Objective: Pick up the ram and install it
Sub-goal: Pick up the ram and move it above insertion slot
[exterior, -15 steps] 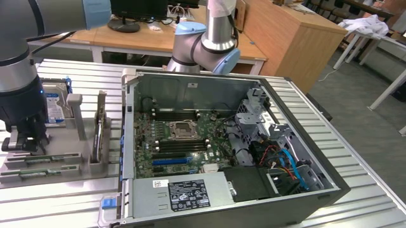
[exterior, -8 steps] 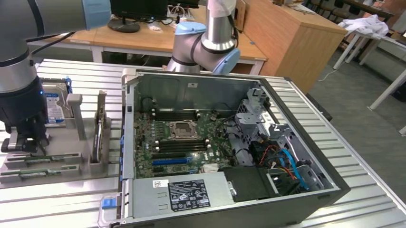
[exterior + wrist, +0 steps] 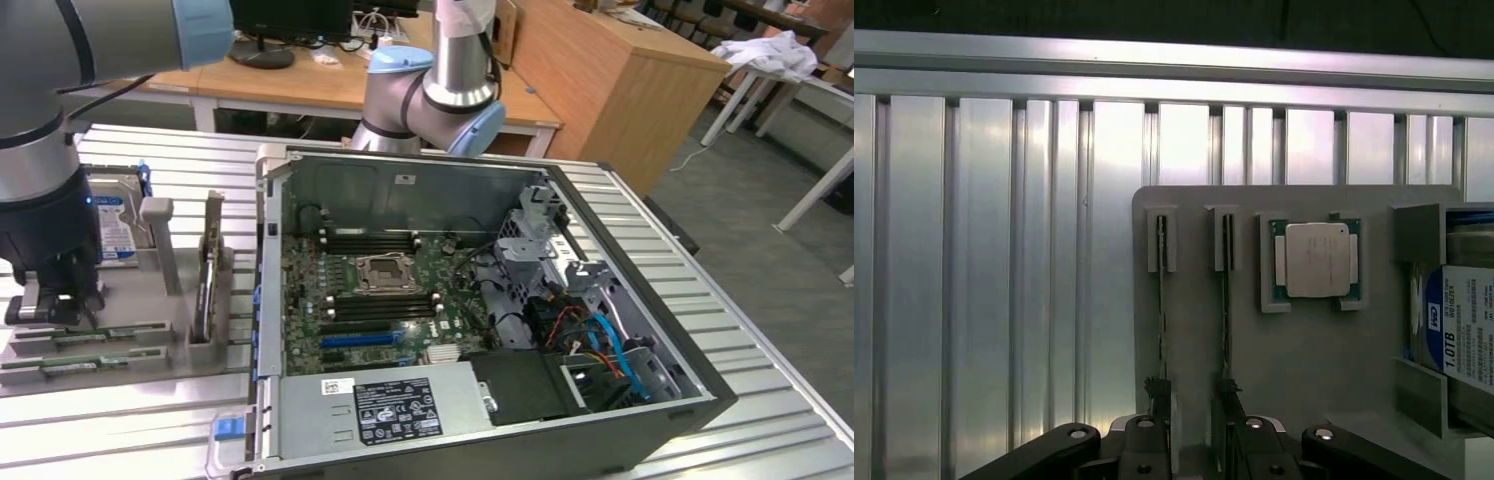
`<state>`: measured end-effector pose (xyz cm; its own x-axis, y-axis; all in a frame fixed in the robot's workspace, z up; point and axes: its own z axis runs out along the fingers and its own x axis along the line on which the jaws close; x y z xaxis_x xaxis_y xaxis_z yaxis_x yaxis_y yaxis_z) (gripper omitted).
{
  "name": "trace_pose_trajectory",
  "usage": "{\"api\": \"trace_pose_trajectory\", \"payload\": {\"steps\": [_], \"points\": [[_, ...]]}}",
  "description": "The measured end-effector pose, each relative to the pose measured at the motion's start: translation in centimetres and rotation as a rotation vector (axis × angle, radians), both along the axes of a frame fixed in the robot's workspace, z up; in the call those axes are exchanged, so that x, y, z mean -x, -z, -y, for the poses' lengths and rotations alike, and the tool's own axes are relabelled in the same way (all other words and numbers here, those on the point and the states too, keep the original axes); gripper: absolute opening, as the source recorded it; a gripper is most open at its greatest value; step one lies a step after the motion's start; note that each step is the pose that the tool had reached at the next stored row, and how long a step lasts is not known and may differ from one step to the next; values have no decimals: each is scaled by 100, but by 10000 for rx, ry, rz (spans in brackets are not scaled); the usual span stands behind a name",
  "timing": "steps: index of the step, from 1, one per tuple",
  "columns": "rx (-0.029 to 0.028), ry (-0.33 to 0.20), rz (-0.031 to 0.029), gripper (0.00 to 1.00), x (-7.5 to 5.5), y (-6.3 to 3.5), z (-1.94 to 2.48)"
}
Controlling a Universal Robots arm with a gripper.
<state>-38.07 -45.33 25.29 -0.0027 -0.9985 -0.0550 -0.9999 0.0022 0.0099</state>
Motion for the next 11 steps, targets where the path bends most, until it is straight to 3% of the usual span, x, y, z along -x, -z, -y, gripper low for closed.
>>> {"api": "trace_pose_trajectory", "payload": {"steps": [7,11], "points": [[1,0,-2,31,0,44,4],[0,-1,-1,31,0,46,35]]}}
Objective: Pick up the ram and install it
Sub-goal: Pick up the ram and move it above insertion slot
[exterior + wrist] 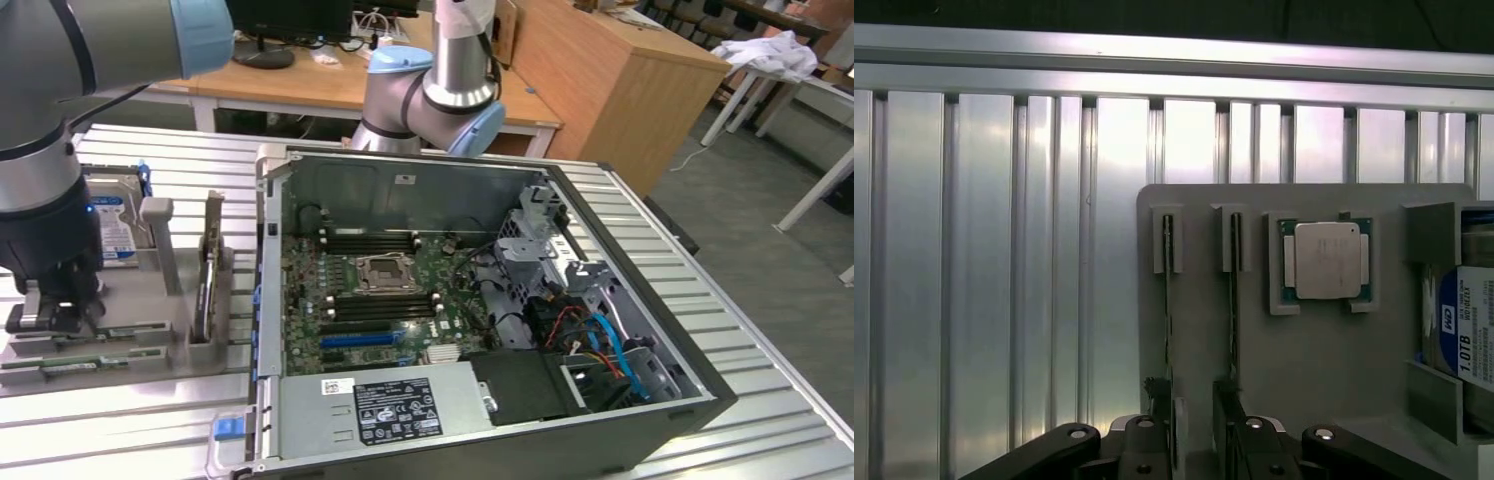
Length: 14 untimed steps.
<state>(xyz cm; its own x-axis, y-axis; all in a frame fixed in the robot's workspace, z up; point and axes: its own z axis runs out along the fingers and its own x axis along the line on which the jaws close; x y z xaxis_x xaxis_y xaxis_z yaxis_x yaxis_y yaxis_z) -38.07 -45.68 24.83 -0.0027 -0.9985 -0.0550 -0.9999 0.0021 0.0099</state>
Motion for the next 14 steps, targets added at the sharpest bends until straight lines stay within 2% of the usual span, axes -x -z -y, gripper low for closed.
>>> {"api": "trace_pose_trajectory", "payload": {"steps": [4,9,14], "points": [[0,1,0,31,0,0,23],[-1,1,1,31,0,3,24],[0,1,0,31,1,57,33]]}}
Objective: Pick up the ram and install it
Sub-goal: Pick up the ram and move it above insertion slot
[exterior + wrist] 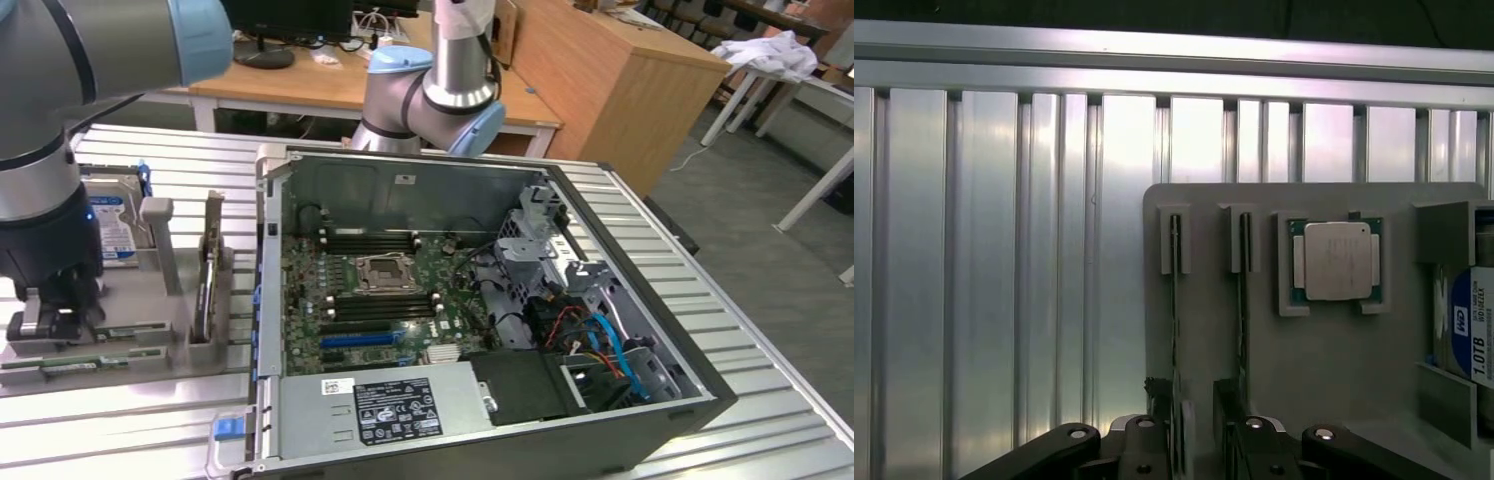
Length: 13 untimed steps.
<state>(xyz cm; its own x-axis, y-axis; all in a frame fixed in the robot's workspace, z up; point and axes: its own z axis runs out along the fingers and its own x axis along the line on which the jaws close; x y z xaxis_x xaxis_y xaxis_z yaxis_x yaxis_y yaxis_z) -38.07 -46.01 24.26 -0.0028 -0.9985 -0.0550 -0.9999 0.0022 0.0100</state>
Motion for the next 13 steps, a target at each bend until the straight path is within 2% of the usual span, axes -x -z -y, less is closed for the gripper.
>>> {"api": "trace_pose_trajectory", "payload": {"steps": [13], "points": [[0,0,0,31,0,178,6]]}}
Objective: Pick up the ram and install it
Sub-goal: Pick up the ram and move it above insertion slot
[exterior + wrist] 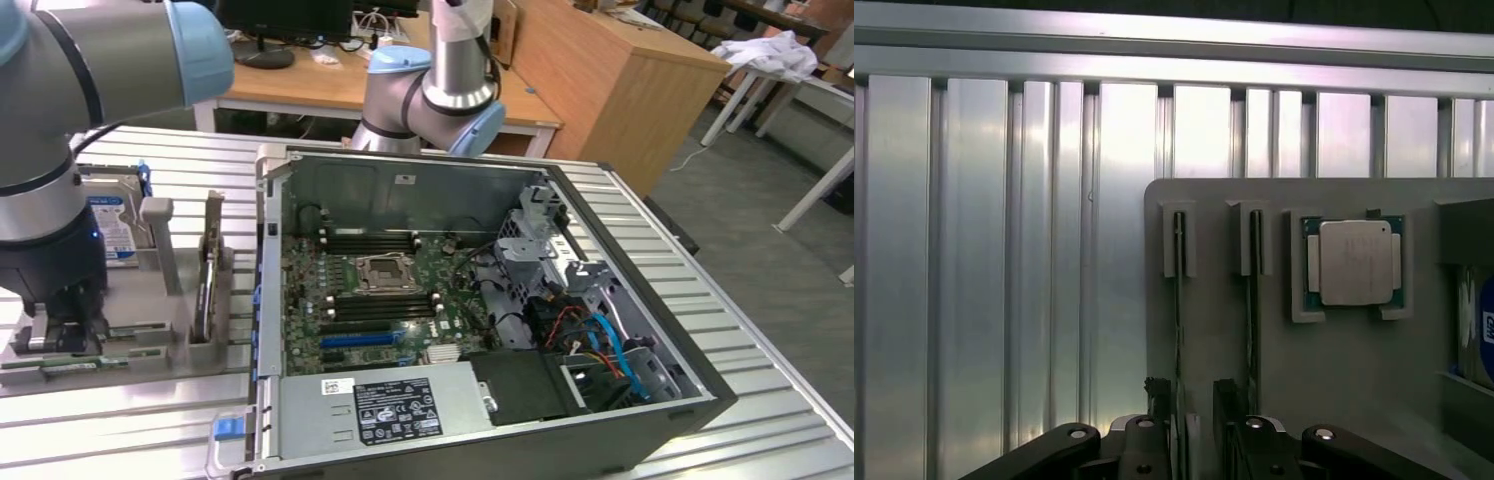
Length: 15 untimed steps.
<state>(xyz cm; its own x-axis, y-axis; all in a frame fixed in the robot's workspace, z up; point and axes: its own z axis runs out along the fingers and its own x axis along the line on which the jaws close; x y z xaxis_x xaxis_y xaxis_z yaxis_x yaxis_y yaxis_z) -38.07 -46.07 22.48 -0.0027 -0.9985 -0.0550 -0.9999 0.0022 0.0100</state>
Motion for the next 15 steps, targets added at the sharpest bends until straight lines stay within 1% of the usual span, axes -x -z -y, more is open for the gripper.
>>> {"api": "trace_pose_trajectory", "payload": {"steps": [7,15], "points": [[-1,0,0,31,0,61,0],[-3,-1,5,31,-2,73,-5]]}}
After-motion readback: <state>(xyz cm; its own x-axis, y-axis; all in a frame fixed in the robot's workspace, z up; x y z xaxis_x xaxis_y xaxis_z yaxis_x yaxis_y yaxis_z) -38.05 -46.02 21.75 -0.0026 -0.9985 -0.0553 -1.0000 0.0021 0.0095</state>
